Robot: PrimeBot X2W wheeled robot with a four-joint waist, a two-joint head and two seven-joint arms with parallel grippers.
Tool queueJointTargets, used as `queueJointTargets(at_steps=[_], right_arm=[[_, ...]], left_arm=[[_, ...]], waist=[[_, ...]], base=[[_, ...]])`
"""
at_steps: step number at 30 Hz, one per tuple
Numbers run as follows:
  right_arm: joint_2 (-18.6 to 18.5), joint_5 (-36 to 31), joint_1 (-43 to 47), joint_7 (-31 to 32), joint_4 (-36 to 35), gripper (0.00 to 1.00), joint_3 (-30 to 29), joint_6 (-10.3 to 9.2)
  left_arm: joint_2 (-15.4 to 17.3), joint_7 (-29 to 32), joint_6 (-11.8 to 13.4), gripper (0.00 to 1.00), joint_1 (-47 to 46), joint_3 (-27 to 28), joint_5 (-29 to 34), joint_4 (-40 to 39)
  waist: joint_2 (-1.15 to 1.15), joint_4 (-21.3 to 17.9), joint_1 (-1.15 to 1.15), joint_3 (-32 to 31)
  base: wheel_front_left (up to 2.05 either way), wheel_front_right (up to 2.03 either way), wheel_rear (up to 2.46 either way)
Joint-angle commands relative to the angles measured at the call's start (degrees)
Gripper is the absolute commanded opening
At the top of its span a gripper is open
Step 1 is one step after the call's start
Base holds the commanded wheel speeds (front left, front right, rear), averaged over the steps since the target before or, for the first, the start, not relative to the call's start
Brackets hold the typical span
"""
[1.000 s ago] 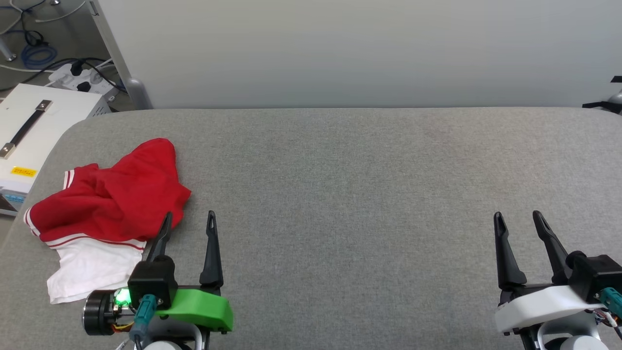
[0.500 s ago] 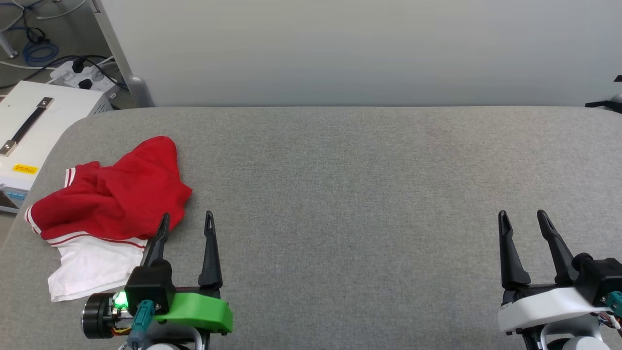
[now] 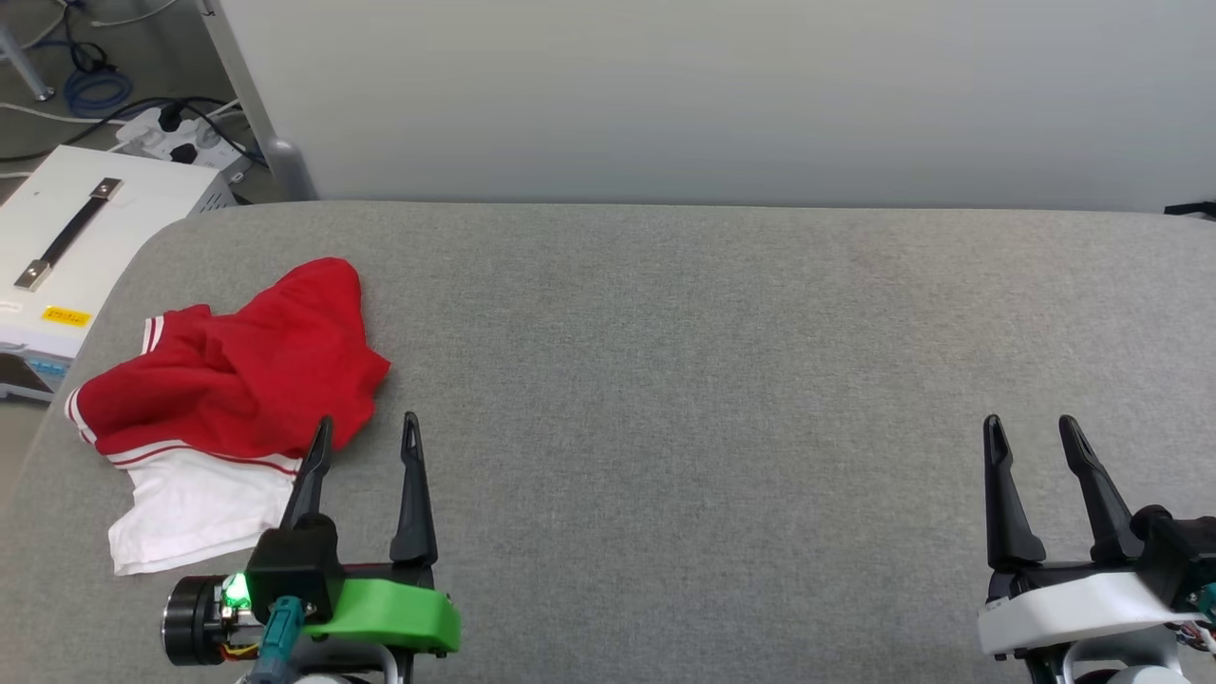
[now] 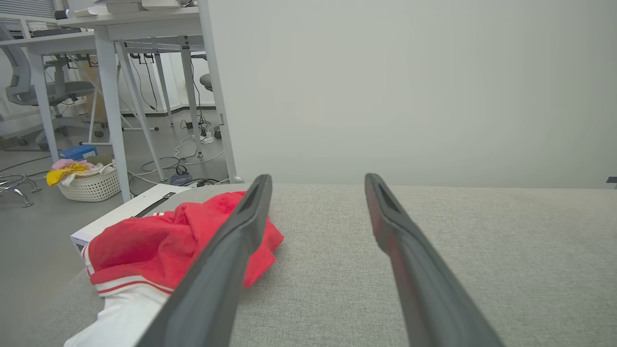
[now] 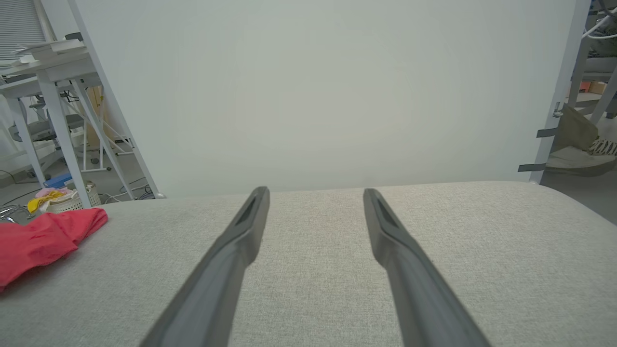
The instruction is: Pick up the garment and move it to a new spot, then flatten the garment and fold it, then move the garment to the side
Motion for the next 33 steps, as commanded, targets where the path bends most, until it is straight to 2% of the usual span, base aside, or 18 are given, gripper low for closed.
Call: queueJointTargets(at_steps=[1,10,23,24,33], right_arm=[[-0.01,0.19,0.3,-0.64,-0.32,1.0,-0.18,-0.04],[-0.01,-0.21,-0.5,-1.67,-1.02,1.0,0.49,-0.04],[-0.01,-3.13,-2.82,-2.13,-2.6,1.0,2.32,-0.04],[-0.01,-3.86,-2.88,-2.13,-2.59,1.0,2.83,-0.04],[-0.01,-5.16,-2.38,-2.13,-2.22,1.0,3.21,-0.04]], left_arm=[[-0.22,-0.59,0.57,1.0,0.22,0.05,-0.55,-0.25],[-0.24,-1.63,1.32,1.0,-1.09,0.9,-1.26,-0.28],[-0.25,-2.1,2.08,1.0,-2.8,3.07,-4.11,-0.19],[-0.25,-2.1,2.32,1.0,-2.86,3.39,-4.38,0.23],[-0.25,-2.1,2.86,1.0,-2.39,3.76,-4.78,1.52]], waist=[[0.0,0.83,0.0,0.45],[0.0,5.79,0.0,2.4],[0.0,14.79,0.0,5.4],[0.0,16.89,0.0,5.6],[0.0,22.3,0.0,5.66]], base=[[0.0,0.0,0.0],[0.0,0.0,0.0],[0.0,0.0,0.0],[0.0,0.0,0.0],[0.0,0.0,0.0]])
